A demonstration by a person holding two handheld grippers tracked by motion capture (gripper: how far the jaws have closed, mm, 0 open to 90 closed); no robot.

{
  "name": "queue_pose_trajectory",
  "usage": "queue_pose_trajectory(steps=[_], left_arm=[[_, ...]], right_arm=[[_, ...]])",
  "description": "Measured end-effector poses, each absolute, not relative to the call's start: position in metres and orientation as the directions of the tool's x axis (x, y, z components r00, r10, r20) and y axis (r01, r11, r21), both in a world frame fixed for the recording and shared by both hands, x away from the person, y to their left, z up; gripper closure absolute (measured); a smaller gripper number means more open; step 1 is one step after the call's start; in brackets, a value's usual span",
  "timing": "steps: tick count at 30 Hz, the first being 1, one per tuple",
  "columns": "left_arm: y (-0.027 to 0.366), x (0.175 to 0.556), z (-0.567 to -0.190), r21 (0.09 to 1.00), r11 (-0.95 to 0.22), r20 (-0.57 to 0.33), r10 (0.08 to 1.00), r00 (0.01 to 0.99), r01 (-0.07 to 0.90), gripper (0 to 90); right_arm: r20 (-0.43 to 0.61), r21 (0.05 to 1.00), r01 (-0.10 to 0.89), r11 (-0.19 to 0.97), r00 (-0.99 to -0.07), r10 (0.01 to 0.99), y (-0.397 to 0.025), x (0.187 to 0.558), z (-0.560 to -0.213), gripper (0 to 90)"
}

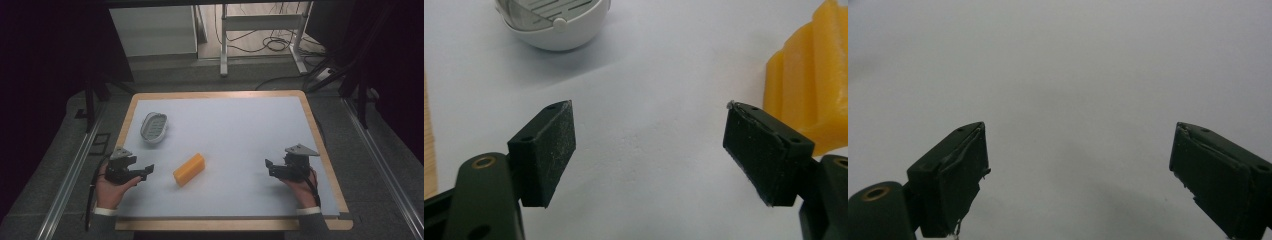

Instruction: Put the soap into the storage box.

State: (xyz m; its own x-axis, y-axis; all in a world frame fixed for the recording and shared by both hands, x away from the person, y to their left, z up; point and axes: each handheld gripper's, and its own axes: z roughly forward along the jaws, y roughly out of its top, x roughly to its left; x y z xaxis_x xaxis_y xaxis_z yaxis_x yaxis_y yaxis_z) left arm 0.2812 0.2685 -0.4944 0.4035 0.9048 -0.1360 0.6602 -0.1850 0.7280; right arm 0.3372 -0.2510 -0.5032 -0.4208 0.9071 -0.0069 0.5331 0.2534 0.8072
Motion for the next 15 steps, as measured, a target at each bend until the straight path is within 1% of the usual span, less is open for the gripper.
queue_pose_trajectory(steps=[10, 11, 15], left_arm=[[0.276, 0.280, -0.478, 0.726, -0.198, -0.133, 0.899, 0.416, 0.659, 20.6], [0.275, 0.280, -0.474, 0.727, -0.203, -0.140, 0.891, 0.431, 0.656, 20.5], [0.273, 0.280, -0.464, 0.731, -0.208, -0.136, 0.888, 0.438, 0.650, 20.0]], right_arm=[[-0.015, 0.795, 0.548, 0.258, -0.408, 0.913, -0.252, 0.335, -0.506, 8.6], [-0.016, 0.796, 0.547, 0.260, -0.409, 0.912, -0.252, 0.334, -0.505, 8.6], [-0.020, 0.805, 0.537, 0.251, -0.399, 0.917, -0.254, 0.329, -0.504, 8.6]])
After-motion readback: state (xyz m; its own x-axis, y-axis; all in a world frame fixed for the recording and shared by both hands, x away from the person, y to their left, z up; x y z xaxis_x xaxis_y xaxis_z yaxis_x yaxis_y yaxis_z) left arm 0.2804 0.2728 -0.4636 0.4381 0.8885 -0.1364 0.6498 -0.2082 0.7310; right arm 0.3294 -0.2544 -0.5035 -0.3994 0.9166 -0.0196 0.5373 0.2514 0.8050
